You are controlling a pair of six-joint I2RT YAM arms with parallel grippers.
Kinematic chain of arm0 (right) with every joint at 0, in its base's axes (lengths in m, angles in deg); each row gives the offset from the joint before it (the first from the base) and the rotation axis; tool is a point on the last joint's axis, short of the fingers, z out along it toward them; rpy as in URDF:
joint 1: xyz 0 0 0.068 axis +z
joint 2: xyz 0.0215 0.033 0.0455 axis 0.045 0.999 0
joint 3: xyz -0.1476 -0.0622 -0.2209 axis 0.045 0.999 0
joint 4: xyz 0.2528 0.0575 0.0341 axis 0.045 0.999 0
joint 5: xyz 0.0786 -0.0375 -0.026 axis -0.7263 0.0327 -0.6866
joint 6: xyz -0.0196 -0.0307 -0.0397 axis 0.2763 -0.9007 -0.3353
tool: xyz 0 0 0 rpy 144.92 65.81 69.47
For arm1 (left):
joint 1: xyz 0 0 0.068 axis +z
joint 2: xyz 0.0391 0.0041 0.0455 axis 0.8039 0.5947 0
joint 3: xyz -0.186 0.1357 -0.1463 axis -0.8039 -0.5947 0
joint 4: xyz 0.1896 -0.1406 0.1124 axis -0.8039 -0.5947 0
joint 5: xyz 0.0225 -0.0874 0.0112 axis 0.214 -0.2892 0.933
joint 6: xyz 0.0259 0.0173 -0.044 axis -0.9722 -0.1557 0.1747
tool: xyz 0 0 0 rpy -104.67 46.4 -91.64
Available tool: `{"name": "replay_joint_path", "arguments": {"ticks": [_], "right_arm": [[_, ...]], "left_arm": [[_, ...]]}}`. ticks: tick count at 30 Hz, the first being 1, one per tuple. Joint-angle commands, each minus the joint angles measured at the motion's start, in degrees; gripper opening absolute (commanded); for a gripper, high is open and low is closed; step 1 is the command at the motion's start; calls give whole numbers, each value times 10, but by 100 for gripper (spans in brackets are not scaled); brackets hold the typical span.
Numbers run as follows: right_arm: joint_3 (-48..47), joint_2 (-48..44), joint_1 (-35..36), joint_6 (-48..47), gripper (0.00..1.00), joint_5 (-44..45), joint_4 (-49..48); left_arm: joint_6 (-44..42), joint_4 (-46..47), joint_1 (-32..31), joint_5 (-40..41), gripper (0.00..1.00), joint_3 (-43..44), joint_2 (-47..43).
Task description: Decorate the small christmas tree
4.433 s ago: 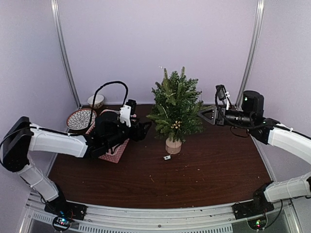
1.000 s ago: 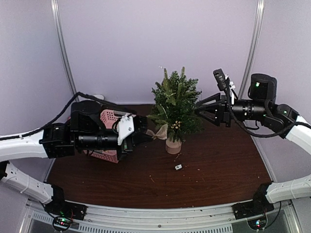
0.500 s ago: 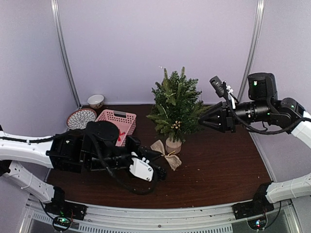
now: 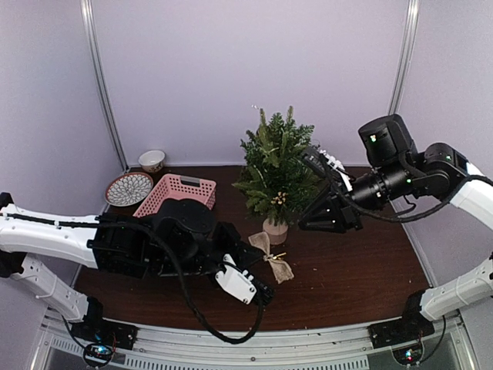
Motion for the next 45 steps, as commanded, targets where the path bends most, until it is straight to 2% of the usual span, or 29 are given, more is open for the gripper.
{"name": "replay_joint_path", "arguments": {"ticks": [1,8,19,45], "right_arm": [[-26,18,33,-1,33,38,27],[-54,57,74,-4,32,58,51],[-71,90,100,-8,25,54,61],[-58,132,117,-15,26,83,71]], "left_arm": [[-20,5,-6,9,0,29,7],[-28,-1,-9,6,0,39,13],[-28,-1,-9,7,0,43,16],[-32,19,-9,9,0,38,16]]}}
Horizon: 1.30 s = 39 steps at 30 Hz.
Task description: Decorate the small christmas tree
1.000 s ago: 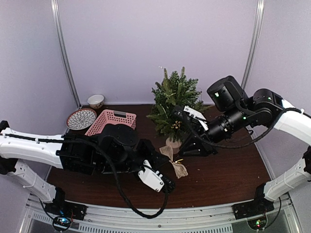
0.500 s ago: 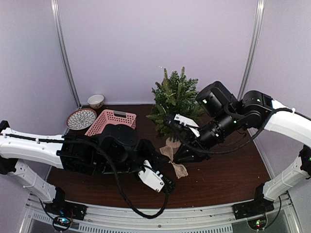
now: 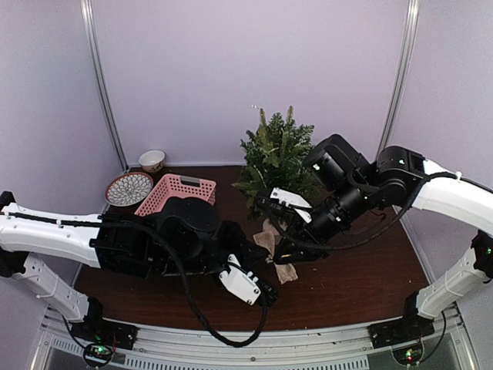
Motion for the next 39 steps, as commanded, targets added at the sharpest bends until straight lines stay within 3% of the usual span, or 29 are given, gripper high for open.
{"name": "replay_joint_path", "arguments": {"ticks": [1,9,16,21,24,25,32,39], "right_arm": [[-1,3,5,-6,26,19,6],[-5,13,5,-6,26,22,9],[-12,10,6,-12,0,24,9],[0,-13,4,-6,0,44,-9],[15,-32,-7,2,0,55,-20],[22,-40,-15,6,0,54,-27],[79,-139,-112,36,0,35,-99],[134,-236,-319,79,0,-40,-191]], "left_arm": [[-6,22,-2,4,0,15,0],[-8,24,-2,6,0,15,2],[-10,26,-1,10,0,11,2],[0,33,0,22,2,1,-3],[16,38,3,29,33,-10,-12],[23,42,5,28,39,-16,-18],[118,93,46,-33,63,-73,-78],[249,132,88,-63,82,-103,-110]]}}
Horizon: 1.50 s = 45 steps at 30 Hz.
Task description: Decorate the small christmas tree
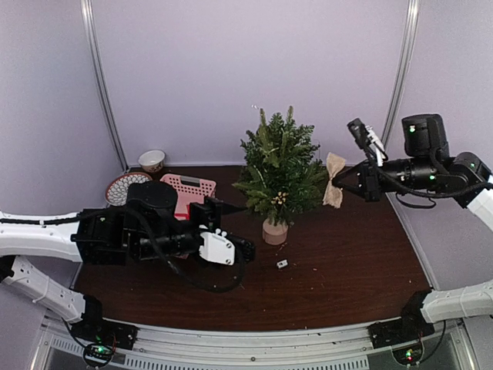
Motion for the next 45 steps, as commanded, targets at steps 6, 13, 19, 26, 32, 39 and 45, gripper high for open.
{"name": "replay_joint_path", "arguments": {"ticks": [6,13,19,26,32,39,45], "right_arm": [[29,-19,-205,75,0,-108,-144],[38,49,-234,176,0,-166,-262],[45,82,-230,202,0,-168,-282],[59,117,-205,211,0,-152,-300],[62,135,-190,204,0,-126,-290],[84,151,-178,203,0,-109,-290],[99,139,-178,199,2,-86,-288]], "left_arm": [[203,100,68,-71,86,-43,-41],[224,116,83,-70,86,-59,-44],[230,132,86,-68,87,-69,-41],[227,138,87,-67,87,-68,-29],[227,138,88,-63,87,-73,-32],[229,141,92,-61,87,-79,-37],[231,140,94,-61,87,-78,-34]]}}
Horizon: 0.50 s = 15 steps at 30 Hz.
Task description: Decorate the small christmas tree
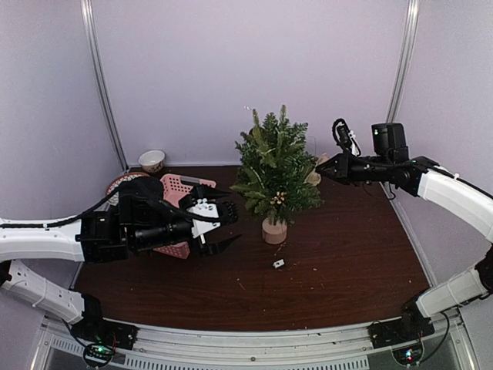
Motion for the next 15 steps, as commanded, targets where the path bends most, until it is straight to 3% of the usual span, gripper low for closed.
{"name": "replay_joint_path", "arguments": {"ticks": [1,9,15], "right_arm": [[10,-10,5,-7,3,28,-3],[8,-21,2,-7,11,56,8],[11,-38,-7,2,1,73,2]], "left_arm": [[10,31,5,-1,87,-3,-3],[10,32,6,-1,87,-5,-2],[9,36,7,-1,87,-4,-3]]}}
